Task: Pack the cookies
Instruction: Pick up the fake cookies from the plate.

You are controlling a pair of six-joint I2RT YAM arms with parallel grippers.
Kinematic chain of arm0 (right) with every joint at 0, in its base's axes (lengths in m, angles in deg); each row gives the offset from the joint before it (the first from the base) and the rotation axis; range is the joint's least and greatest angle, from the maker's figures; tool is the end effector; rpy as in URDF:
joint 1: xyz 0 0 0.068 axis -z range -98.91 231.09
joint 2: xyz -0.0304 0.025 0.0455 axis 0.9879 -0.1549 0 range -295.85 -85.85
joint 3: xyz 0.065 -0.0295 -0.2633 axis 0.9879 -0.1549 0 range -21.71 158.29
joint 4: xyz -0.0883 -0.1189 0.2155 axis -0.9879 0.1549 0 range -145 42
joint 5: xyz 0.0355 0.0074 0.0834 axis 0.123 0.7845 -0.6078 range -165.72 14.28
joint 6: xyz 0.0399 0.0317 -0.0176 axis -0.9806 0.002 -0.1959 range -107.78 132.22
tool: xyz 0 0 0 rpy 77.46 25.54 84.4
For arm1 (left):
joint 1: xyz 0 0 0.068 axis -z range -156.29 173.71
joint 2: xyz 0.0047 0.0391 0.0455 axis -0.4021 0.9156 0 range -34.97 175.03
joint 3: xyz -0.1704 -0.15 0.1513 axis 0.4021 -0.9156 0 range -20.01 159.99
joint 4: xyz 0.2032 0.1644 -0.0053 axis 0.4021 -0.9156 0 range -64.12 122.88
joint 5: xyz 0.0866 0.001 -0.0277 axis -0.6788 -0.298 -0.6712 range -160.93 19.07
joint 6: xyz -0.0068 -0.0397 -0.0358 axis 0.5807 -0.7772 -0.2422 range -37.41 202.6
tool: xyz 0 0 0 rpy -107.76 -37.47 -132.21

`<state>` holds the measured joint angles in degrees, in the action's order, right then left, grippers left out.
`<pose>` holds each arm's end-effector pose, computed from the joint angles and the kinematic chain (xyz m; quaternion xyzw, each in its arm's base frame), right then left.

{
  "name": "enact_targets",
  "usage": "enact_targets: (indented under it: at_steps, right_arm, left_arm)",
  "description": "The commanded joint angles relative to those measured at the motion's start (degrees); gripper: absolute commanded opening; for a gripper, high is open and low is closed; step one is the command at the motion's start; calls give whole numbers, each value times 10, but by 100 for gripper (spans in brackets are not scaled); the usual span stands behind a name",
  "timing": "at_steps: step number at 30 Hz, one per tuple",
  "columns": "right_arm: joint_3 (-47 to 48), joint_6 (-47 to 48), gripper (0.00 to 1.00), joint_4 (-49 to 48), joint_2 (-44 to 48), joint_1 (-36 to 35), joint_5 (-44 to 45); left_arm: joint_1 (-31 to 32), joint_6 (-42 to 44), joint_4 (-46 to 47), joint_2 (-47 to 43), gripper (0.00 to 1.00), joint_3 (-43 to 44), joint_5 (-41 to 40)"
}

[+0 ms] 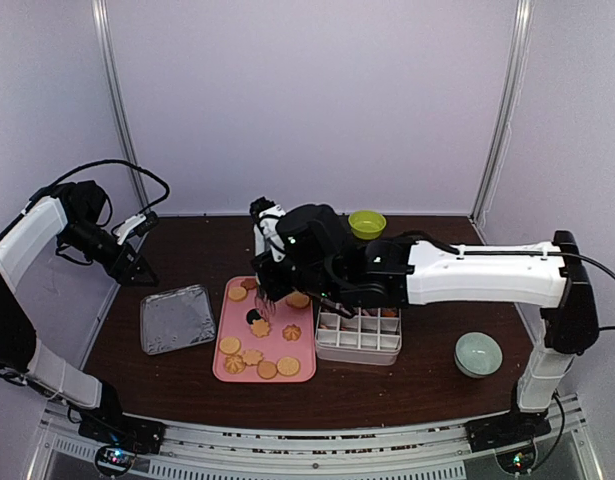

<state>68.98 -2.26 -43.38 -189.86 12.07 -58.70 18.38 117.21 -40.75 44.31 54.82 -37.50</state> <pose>0.1652 0.4017 0.3261 -0.3113 0.7776 0.2611 0.4799 0.2420 0.0029 0.3122 0.2697 0.9141 -0.2349 0.1911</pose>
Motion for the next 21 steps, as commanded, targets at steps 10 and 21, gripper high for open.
enact_targets:
  at_steps: [10, 21]
  right_arm:
    - [99, 20, 36, 7, -118, 13, -31]
    - [112, 11, 36, 3, -149, 23, -37]
  left_arm:
    - [-6, 9, -1, -15, 85, 4, -1]
    - [-5, 9, -1, -12, 85, 6, -2]
